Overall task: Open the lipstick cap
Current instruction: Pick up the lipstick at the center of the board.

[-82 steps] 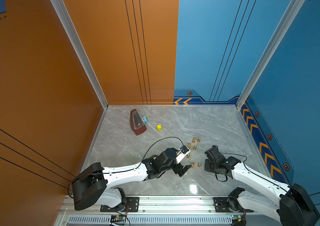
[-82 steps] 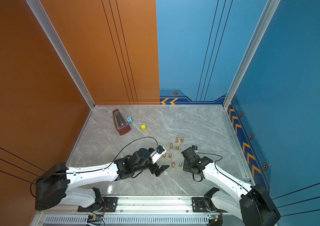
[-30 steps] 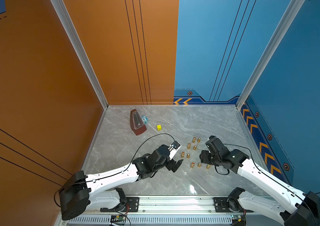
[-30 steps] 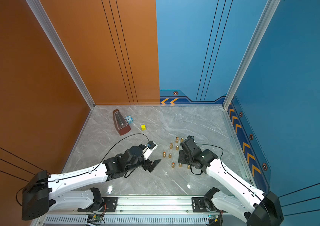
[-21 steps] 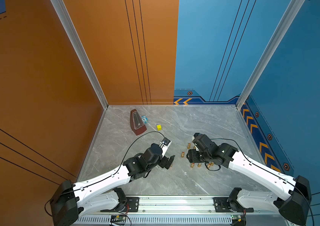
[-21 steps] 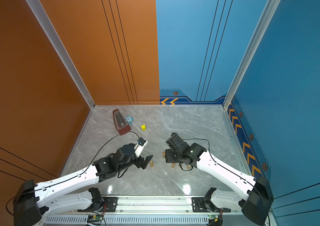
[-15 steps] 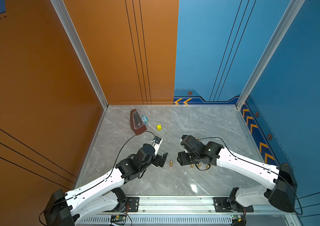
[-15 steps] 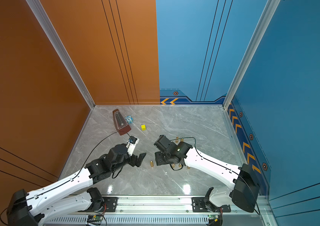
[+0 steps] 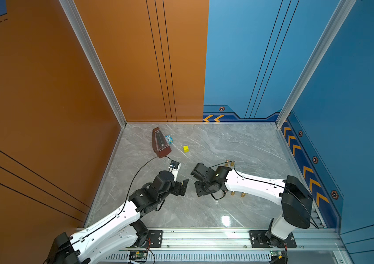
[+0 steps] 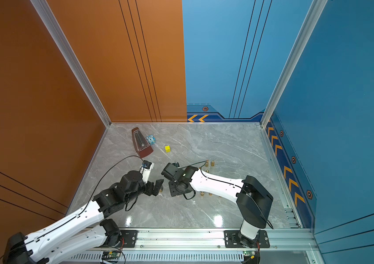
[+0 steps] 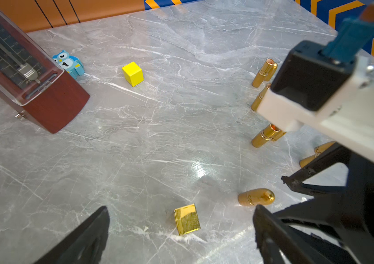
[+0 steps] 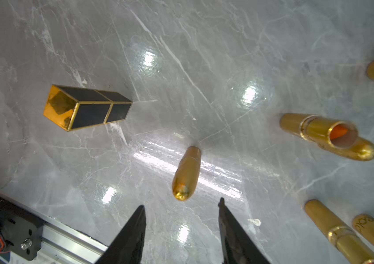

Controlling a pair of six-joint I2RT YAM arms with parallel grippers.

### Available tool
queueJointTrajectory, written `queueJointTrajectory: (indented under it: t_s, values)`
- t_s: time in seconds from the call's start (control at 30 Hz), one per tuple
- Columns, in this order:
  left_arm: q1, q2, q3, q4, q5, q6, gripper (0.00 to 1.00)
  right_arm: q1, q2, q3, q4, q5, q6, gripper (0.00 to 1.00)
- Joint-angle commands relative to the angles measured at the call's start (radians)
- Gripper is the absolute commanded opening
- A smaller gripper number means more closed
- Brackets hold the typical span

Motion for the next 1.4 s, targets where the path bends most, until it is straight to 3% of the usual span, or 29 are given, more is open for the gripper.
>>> queueJointTrajectory:
  t_s: [0.0, 0.47, 1.37]
  values:
    - [0.014, -0.015, -0.023, -0.015, 0.03, -0.014, 0.99, 0.008, 0.048, 0.04, -0.002, 0.064, 0.021, 0.49]
    - [0.023, -0.033, -0.036, -0.014, 0.051, -0.026, 0.99, 0.019, 0.182, 0.1, 0.001, 0.106, 0.021, 0.33]
    - [0.027, -0.049, -0.036, -0.013, 0.072, -0.025, 0.99, 0.025, 0.208, 0.102, -0.029, 0.123, -0.001, 0.21]
